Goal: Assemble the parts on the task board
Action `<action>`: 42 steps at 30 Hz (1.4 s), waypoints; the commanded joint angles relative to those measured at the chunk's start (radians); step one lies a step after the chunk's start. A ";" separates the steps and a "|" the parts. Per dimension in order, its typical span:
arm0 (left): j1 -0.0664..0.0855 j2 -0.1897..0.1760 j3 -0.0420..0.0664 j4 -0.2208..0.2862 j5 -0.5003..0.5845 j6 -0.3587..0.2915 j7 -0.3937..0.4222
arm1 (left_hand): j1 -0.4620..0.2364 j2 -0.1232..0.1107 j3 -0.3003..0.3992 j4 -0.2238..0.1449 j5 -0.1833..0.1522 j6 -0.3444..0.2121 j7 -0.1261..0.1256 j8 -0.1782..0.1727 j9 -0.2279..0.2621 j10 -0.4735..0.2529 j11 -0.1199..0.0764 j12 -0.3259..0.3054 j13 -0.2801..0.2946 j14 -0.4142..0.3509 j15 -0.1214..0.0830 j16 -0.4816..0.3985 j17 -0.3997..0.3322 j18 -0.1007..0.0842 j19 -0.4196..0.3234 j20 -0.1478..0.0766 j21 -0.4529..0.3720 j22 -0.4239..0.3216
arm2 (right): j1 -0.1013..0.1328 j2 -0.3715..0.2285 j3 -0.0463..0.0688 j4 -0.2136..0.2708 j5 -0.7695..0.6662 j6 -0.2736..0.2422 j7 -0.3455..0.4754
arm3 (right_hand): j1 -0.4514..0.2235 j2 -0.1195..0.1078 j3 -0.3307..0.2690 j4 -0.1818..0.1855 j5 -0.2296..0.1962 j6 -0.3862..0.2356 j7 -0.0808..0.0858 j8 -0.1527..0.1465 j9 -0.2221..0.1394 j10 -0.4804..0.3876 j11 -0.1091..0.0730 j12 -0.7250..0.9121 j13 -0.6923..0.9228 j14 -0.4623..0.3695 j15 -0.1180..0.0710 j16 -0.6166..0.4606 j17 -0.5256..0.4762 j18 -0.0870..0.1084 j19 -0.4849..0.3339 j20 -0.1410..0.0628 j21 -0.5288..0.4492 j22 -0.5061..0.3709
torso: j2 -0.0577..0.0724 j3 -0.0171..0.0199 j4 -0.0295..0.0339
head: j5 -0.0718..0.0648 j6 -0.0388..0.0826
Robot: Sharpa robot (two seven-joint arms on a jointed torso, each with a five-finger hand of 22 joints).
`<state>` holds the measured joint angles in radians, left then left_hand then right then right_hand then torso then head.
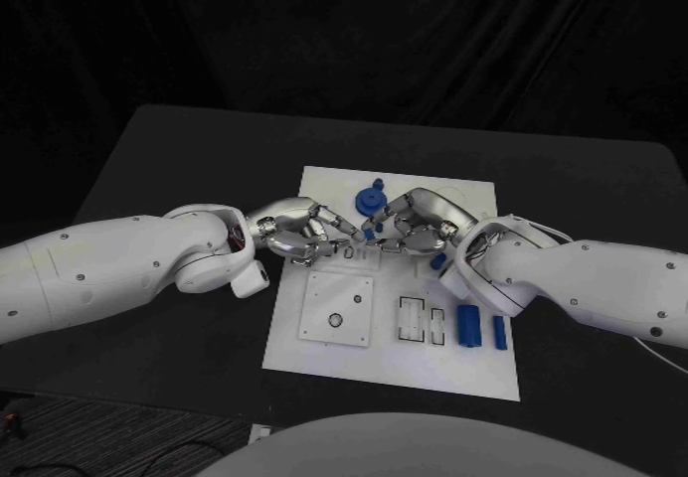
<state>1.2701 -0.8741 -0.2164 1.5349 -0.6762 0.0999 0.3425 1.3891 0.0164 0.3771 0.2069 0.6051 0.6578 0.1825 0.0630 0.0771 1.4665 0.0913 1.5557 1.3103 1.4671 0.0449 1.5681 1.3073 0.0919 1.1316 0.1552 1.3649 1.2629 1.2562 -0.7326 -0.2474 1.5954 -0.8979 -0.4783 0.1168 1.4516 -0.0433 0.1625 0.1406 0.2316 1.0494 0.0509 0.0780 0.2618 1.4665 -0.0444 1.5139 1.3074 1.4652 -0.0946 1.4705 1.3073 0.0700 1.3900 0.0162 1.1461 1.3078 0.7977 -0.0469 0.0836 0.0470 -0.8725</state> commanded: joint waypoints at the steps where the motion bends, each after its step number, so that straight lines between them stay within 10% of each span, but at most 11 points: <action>1: -0.002 0.005 0.001 0.002 0.006 0.014 0.016 | -0.002 0.004 0.004 0.000 0.006 0.003 0.002 0.002 0.001 0.066 0.008 -0.005 0.240 0.104 0.009 0.003 0.263 0.006 -0.005 0.003 -0.004 -0.001 | -0.003 0.002 0.000 0.001 0.001 0.009 0.003 | 0.007 -0.003 -0.006 0.003 0.003 0.005 -0.001 0.004 0.000 0.056 0.007 -0.004 0.204 0.057 0.005 -0.005 0.123 0.015 -0.001 0.008 -0.007 0.150 | 0.000 -0.0003 -0.0006 | -0.002 0.000; 42: -0.002 0.018 0.001 -0.003 0.006 0.007 0.032 | -0.002 0.004 0.009 -0.004 0.006 -0.023 -0.003 -0.005 -0.006 0.061 0.006 -0.007 0.238 0.104 0.010 0.003 0.263 0.008 -0.011 0.006 -0.008 -0.003 | -0.003 0.008 0.000 -0.001 -0.006 0.074 -0.033 | 0.015 -0.009 -0.006 -0.001 0.004 -0.010 0.017 -0.005 -0.012 0.052 0.019 -0.008 0.200 0.055 0.013 -0.007 0.121 0.017 -0.007 0.014 -0.021 0.147 | 0.000 0.0003 0.0011 | 0.004 0.000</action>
<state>1.2687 -0.8583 -0.2162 1.5304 -0.6765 0.1005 0.3551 1.3892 0.0163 0.3799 0.2041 0.6050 0.6342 0.1730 0.0541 0.0715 1.4664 0.0913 1.5519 1.3099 1.4634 0.0484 1.5681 1.3073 0.0919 1.1280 0.1588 1.3608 1.2609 1.2561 -0.7257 -0.2476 1.5923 -0.8966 -0.4176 0.0974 1.4597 -0.0518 0.1599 0.1432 0.2315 1.0410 0.0591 0.0714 0.2507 1.4667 -0.0301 1.5102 1.3074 1.4643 -0.0880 1.4665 1.3073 0.0701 1.3828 0.0234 1.1307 1.3074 0.7975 -0.0466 0.0849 0.0493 -0.8725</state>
